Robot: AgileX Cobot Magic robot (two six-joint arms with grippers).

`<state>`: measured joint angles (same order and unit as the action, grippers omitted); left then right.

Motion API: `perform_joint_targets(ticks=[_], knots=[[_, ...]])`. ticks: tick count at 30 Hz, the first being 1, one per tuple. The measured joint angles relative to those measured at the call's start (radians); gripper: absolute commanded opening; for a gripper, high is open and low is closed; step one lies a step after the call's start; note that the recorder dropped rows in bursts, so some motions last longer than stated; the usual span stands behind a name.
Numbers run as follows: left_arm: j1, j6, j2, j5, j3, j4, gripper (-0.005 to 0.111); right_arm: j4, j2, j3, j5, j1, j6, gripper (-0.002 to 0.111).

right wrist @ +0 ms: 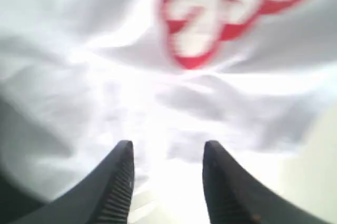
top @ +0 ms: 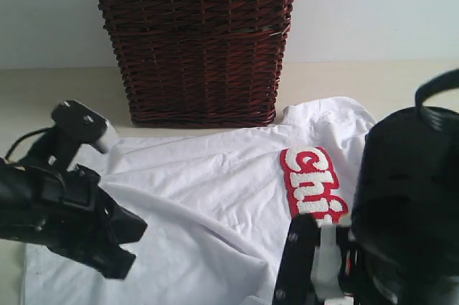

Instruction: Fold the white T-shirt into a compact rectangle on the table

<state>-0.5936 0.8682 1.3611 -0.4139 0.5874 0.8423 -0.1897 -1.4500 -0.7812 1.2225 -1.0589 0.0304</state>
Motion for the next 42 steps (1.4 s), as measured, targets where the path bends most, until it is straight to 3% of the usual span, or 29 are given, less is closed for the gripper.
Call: perform_joint_targets(ticks=[4,5,8,11,14,19,23,30,37,42], knots=[[-0.056,0.012,0.070,-0.003,-0.001,0.027,0.000,-0.403,-0.002,0.000,-0.108,0.007,-0.434,0.000],[-0.056,0.012,0.115,0.015,-0.002,0.041,0.000,-0.495,-0.007,-0.007,-0.183,0.033,-0.577,0.000],[-0.031,0.012,0.211,0.031,-0.002,0.062,0.000,-0.514,-0.050,-0.026,-0.293,0.174,-0.661,0.000],[0.028,-0.010,0.324,0.036,-0.002,0.067,0.000,-0.489,-0.109,-0.035,-0.409,0.385,-0.680,0.000],[0.114,-0.075,0.356,0.072,-0.001,0.067,0.000,-0.451,-0.114,-0.048,-0.518,0.510,-0.672,0.000],[0.301,-0.116,0.362,0.136,0.005,0.040,0.000,-0.435,-0.118,-0.058,-0.697,0.566,-0.670,0.000],[0.391,-0.108,0.360,0.011,0.005,0.027,0.000,-0.433,-0.153,-0.058,-0.786,0.624,-0.670,0.000],[0.343,-0.090,0.315,-0.107,-0.007,0.007,0.000,-0.376,-0.213,-0.102,-0.819,0.711,-0.652,0.004],[0.338,-0.092,0.125,0.058,-0.050,0.060,0.000,-0.336,-0.259,-0.108,-0.839,0.762,-0.610,0.008],[0.338,-0.092,0.048,0.070,-0.055,0.075,0.000,-0.306,-0.365,-0.108,-0.793,0.771,-0.566,0.008]])
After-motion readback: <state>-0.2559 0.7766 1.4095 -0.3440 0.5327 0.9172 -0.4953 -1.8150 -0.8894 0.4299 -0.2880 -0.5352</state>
